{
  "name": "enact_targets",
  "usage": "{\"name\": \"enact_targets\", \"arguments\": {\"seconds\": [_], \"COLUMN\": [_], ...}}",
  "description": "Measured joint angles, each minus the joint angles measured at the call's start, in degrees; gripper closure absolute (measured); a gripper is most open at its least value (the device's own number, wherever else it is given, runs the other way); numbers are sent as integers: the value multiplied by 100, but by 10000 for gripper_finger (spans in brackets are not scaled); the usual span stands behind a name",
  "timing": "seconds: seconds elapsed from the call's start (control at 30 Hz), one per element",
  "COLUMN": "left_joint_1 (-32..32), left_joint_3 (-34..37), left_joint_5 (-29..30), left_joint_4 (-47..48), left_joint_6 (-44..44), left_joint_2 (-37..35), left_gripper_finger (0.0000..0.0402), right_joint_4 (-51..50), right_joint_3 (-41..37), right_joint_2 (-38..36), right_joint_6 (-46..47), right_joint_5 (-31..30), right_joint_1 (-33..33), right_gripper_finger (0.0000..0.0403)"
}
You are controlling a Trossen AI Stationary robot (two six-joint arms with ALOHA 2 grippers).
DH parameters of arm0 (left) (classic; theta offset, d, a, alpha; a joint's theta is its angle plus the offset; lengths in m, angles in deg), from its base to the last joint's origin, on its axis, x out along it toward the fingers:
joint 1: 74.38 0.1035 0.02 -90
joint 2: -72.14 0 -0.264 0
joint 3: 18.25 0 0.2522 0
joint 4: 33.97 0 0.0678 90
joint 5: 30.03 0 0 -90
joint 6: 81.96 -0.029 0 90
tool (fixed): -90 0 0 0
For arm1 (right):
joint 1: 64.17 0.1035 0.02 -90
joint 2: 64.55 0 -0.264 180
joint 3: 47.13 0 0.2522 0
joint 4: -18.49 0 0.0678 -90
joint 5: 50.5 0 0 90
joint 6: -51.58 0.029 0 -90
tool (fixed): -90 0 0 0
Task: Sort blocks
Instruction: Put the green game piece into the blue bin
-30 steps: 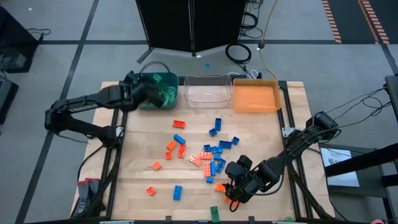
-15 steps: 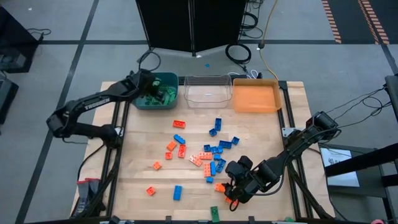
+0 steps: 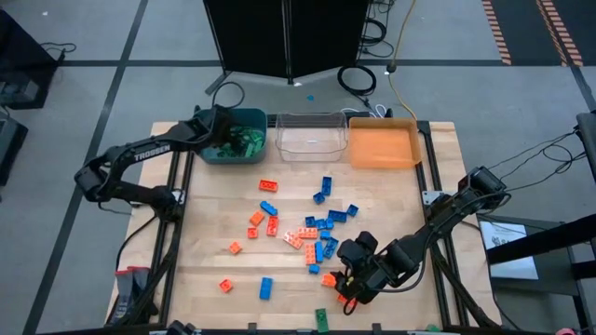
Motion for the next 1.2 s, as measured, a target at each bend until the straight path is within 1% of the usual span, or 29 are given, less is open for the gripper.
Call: {"name": "enact_targets", "arguments": {"seconds": [0.07,0.13,0.23,0.33,0.4,0.5,0.53,0.6,0.73,0.87,0.93,1.07,1.2], "left_joint_1": [0,-2,-82,-311,-574,-1044,-1232,-1630,-2460,-3325,-3702,-4279,-4609], "left_joint_3": [0,-27,-151,-273,-362,-491,-530,-568,-579,-579,-579,-579,-579], "left_joint_5": [-367,-876,-1714,-2463,-2726,-2966,-3014,-3047,-3053,-2866,-2540,-1860,-1663], "left_joint_4": [15,35,79,97,82,72,24,-82,-369,-551,-554,-531,-534], "left_joint_6": [15,105,259,322,322,366,425,553,907,1040,1089,1336,1512], "left_joint_2": [-1,-11,-26,-165,-301,-561,-656,-874,-1275,-1515,-1568,-1575,-1561], "left_gripper_finger": [86,78,75,74,73,73,73,73,73,73,73,73,73], "right_joint_4": [10,117,393,526,619,963,1082,1324,1520,1880,2110,2318,2433], "right_joint_3": [-1,-3,-4,-4,-4,-4,-4,-2,-2,-4,-3,-2,2], "right_joint_2": [0,0,0,0,8,155,241,455,1026,1470,1600,1668,1663], "right_joint_6": [-45,-236,-626,-828,-964,-1379,-1549,-1742,-1742,-1541,-1502,-1445,-1448], "right_joint_5": [23,48,128,287,349,394,522,879,1802,2296,2458,2459,2522], "right_joint_1": [2,2,0,0,1,10,11,11,64,189,224,267,310], "right_gripper_finger": [67,67,67,67,67,67,67,67,67,67,67,67,67]}}
